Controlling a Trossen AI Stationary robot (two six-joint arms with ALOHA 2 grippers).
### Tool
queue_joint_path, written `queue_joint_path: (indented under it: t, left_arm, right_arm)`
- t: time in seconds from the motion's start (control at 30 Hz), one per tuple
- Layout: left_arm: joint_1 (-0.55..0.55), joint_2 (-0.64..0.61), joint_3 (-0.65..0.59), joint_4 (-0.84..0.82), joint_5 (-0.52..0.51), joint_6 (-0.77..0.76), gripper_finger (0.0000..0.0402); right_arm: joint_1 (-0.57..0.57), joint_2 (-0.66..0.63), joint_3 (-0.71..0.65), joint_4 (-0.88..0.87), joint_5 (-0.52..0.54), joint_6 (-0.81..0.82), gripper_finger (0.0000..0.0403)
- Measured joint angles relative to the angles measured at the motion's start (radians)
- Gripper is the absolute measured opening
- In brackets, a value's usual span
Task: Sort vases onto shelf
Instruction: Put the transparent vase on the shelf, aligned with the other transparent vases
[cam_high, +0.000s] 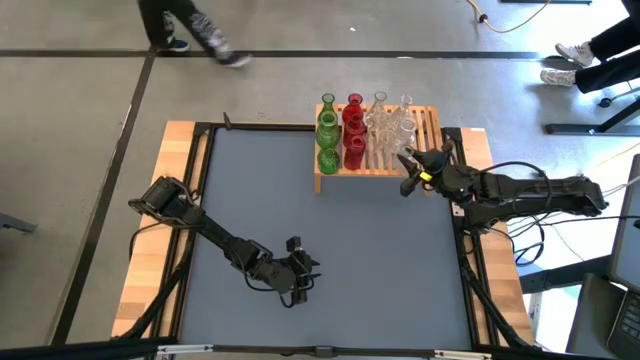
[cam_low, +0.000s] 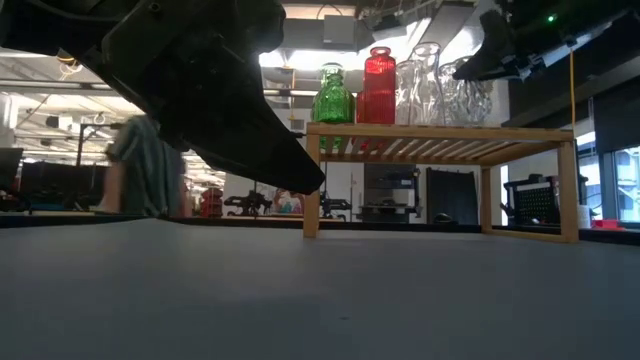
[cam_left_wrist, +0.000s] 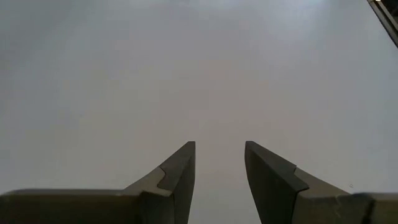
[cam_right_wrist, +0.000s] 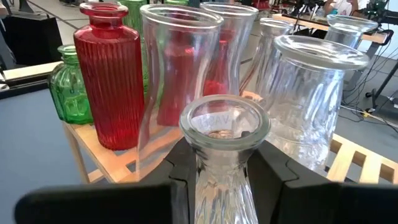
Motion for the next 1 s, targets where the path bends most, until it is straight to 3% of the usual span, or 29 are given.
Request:
queue_joint_path:
  t: [0.53,1.0]
  left_arm:
    - [0.0,0.0,0.0,-0.004,0.0,0.0,0.0132]
    - [0.0,0.0,0.0,-0.006,0.0,-0.002,0.0132]
  right_arm:
    - [0.0,0.071,0.002,0.059,0.036,-0.004,0.0091]
    - [0.0,0.069,0.002,0.064,0.026,-0.023,0.0164]
